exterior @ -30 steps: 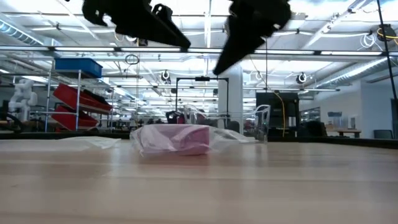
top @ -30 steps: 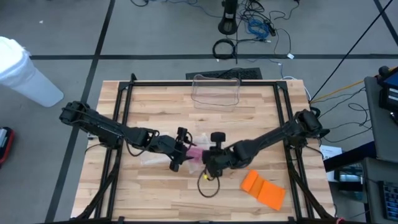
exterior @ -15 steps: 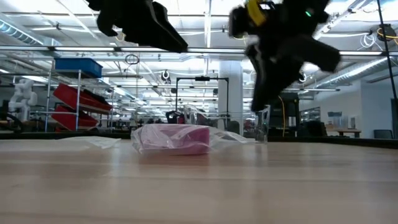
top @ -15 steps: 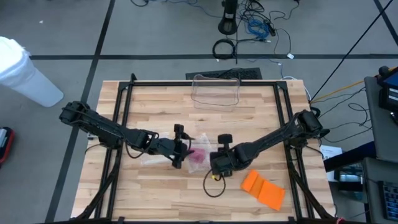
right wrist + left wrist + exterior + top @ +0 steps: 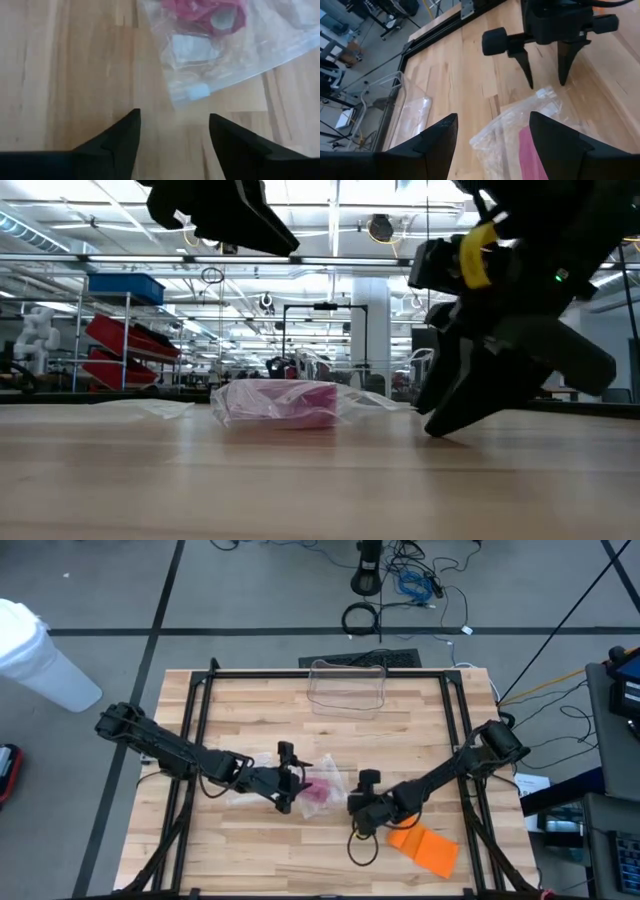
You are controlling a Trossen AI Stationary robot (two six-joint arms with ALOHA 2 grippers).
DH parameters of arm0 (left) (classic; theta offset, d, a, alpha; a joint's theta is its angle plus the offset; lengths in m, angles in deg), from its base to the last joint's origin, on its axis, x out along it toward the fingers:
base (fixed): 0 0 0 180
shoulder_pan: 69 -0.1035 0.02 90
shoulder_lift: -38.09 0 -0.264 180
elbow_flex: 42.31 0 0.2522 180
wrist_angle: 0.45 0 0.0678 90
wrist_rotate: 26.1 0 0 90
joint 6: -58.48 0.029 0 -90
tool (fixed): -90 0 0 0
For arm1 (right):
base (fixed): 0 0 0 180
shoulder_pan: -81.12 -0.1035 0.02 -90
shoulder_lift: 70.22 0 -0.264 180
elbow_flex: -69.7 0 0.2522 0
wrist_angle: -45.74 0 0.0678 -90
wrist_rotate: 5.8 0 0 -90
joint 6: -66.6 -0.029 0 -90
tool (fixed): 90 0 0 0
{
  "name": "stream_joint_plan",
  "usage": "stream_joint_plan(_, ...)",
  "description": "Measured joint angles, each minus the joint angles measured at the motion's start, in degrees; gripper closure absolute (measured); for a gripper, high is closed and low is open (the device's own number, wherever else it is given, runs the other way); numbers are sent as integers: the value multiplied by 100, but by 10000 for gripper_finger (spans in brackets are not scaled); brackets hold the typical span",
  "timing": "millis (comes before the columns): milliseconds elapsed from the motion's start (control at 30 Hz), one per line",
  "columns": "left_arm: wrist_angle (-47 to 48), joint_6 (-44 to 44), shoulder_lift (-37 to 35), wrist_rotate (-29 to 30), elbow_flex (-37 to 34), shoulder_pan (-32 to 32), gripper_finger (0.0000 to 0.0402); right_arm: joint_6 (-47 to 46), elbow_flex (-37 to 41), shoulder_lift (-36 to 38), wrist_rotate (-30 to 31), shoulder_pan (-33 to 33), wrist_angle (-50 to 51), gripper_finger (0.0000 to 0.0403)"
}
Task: Roll bandage
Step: Close the zip bag
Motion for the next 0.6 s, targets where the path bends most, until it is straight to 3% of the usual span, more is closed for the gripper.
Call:
stream_joint_plan(233,36,2,0,55,0,20,149,410,21,-13,780,17,-196,184)
stream_joint_plan(600,38,4,0,61,0,20,149,1064,19,-190,883,74,-412,208)
